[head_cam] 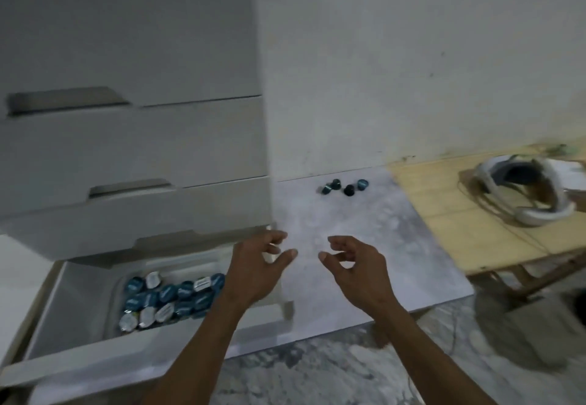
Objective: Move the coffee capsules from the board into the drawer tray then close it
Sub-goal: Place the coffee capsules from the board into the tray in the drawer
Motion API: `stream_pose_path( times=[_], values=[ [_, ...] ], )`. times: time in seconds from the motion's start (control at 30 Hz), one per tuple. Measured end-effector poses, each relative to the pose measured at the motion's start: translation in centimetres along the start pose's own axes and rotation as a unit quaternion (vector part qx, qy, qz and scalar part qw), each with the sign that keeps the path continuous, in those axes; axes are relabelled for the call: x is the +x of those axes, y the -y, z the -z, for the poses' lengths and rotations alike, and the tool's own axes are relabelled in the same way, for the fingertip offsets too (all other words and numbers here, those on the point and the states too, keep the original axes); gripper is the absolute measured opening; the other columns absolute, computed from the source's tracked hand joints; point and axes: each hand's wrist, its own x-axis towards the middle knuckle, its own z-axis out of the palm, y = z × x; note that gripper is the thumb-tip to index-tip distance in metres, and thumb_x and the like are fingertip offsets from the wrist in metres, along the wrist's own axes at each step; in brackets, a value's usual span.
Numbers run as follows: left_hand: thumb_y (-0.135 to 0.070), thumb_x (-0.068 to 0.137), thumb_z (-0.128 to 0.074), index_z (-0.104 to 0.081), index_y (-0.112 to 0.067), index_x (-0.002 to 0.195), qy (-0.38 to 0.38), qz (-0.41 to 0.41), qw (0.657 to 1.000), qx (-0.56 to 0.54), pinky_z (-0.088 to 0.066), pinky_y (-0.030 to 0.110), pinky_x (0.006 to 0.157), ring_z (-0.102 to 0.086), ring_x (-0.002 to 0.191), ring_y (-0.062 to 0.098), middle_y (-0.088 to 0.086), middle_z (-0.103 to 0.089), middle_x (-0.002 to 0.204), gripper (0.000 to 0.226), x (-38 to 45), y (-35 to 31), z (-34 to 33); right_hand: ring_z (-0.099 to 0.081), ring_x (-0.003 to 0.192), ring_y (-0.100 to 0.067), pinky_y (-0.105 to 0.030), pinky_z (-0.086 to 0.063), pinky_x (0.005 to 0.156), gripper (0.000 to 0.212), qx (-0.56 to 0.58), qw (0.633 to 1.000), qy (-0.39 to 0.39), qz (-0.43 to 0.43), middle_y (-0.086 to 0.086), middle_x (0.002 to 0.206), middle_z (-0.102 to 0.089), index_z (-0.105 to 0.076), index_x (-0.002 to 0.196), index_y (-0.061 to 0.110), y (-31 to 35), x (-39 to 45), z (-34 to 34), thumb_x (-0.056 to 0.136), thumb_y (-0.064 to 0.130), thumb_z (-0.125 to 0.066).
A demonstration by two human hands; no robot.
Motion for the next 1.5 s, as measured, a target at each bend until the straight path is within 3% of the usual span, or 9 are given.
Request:
stream_pose_path(
  times=[0.3,0.53,0.7,0.83,0.9,1.03,1.2,1.4,1.5],
  values=[
    [-0.037,0.078,-0.078,-0.069,-0.025,0.11,0.064,0.031,0.997,0.014,-0.054,0.021,0.079,-0.066,0.082,0.001,-0.01,-0.07,0.104,0.036,1.8,-5.6,-13.4,-0.066,0.081,0.002,-0.008,-0.046,0.065,0.032,-0.034,0.998,-0.026,-0.048,0.006,0.102,-0.072,-0.068,0.113,0.022,-8.8,4.4,12.6,0.084,0.034,-0.074],
    [-0.033,0.08,-0.077,-0.069,-0.02,0.11,0.051,0.073,0.995,0.041,-0.056,0.027,0.081,-0.066,0.081,0.005,-0.006,-0.07,0.098,0.034,9.1,-4.6,-17.1,-0.063,0.08,0.005,-0.003,-0.044,0.06,0.03,-0.038,0.997,-0.013,-0.068,0.009,0.099,-0.069,-0.068,0.114,0.02,-12.5,11.7,12.2,0.086,0.029,-0.073],
    [-0.033,0.08,-0.076,-0.067,-0.016,0.107,0.007,0.166,0.985,0.033,-0.055,0.034,0.089,-0.068,0.082,0.013,0.0,-0.072,0.092,0.034,16.0,-2.6,-18.9,-0.063,0.079,0.002,-0.003,-0.045,0.058,0.03,-0.068,0.994,0.016,-0.081,0.01,0.101,-0.068,-0.067,0.115,0.02,-13.5,17.5,11.4,0.086,0.028,-0.072],
    [-0.037,0.083,-0.072,-0.062,-0.014,0.113,-0.012,0.219,0.975,0.035,-0.054,0.039,0.092,-0.066,0.092,0.02,0.005,-0.071,0.103,0.039,21.4,-0.9,-20.5,-0.064,0.082,-0.006,-0.004,-0.043,0.056,0.031,-0.085,0.992,0.011,-0.091,0.006,0.106,-0.069,-0.066,0.117,0.019,-14.8,23.0,10.8,0.088,0.027,-0.07],
    [-0.037,0.084,-0.071,-0.06,-0.012,0.117,-0.027,0.234,0.971,0.035,-0.053,0.041,0.093,-0.065,0.099,0.025,0.008,-0.068,0.11,0.043,23.8,-0.1,-21.5,-0.065,0.085,-0.008,-0.006,-0.043,0.061,0.032,-0.092,0.991,0.015,-0.099,0.005,0.109,-0.069,-0.066,0.119,0.019,-15.6,25.6,9.9,0.089,0.027,-0.069],
    [-0.04,0.087,-0.067,-0.057,-0.011,0.125,-0.056,0.257,0.964,0.039,-0.048,0.034,0.091,-0.059,0.111,0.029,0.012,-0.062,0.123,0.049,27.9,1.4,-24.0,-0.067,0.091,-0.013,-0.028,-0.055,0.079,0.035,-0.122,0.988,0.026,-0.094,0.0,0.116,-0.068,-0.062,0.124,0.021,-17.9,29.7,7.5,0.089,0.026,-0.068],
    [-0.044,0.086,-0.067,-0.057,-0.012,0.126,-0.1,0.293,0.95,0.037,-0.047,0.036,0.086,-0.057,0.113,0.031,0.014,-0.056,0.129,0.052,30.9,4.0,-27.2,-0.061,0.11,-0.019,-0.032,-0.052,0.094,0.042,-0.134,0.988,0.04,-0.067,-0.001,0.131,-0.06,-0.058,0.13,0.024,-21.2,33.0,4.4,0.09,0.025,-0.067],
    [-0.031,0.087,-0.069,-0.071,-0.012,0.099,-0.136,0.283,0.947,0.067,-0.045,0.027,0.069,-0.064,0.087,0.023,0.009,-0.069,0.103,0.022,32.0,6.5,-29.6,-0.054,0.116,-0.025,-0.03,-0.045,0.092,0.038,-0.168,0.983,0.075,-0.022,-0.002,0.13,-0.06,-0.06,0.128,0.02,-24.8,34.6,2.3,0.09,0.025,-0.065],
    [-0.018,0.084,-0.073,-0.072,-0.013,0.085,-0.161,0.252,0.954,0.035,-0.05,0.029,0.071,-0.063,0.077,0.02,0.003,-0.068,0.083,0.006,31.8,6.1,-29.9,-0.052,0.115,-0.024,-0.03,-0.044,0.088,0.034,-0.182,0.981,0.064,-0.008,-0.001,0.129,-0.061,-0.062,0.127,0.022,-25.9,34.8,1.8,0.093,0.026,-0.062]
  ],
)
